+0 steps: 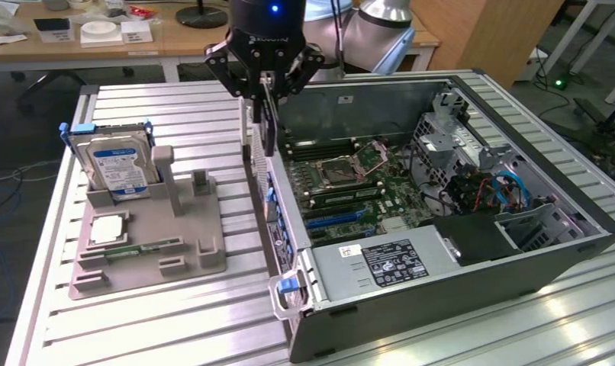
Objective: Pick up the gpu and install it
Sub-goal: 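Pick up the gpu and move the gpu toward the slot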
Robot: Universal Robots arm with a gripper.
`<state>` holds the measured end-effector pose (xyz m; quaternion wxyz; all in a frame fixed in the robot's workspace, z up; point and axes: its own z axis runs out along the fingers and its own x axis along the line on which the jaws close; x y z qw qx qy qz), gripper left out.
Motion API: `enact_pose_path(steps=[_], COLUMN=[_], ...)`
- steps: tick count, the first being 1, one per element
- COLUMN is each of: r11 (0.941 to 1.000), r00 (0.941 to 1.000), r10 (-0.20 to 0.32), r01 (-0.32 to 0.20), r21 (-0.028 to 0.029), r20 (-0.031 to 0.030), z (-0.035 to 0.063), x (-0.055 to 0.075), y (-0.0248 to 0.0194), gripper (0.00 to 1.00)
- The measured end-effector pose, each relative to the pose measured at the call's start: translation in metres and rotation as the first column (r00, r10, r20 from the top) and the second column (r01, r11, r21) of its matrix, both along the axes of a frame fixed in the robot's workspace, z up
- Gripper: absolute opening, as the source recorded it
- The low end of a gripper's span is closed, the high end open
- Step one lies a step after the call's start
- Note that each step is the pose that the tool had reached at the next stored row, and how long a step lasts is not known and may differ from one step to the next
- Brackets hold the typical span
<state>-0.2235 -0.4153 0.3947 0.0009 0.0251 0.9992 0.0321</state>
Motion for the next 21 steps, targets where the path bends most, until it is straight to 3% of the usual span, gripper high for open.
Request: enact_pose_path(steps=[21], r11=[1.0], r00=[1.0], r10=[0.0], r01=[0.0], r21=[0.0], r20=[0.0], z=[0.0], x=[0.029], y=[0.0], gripper=[0.27])
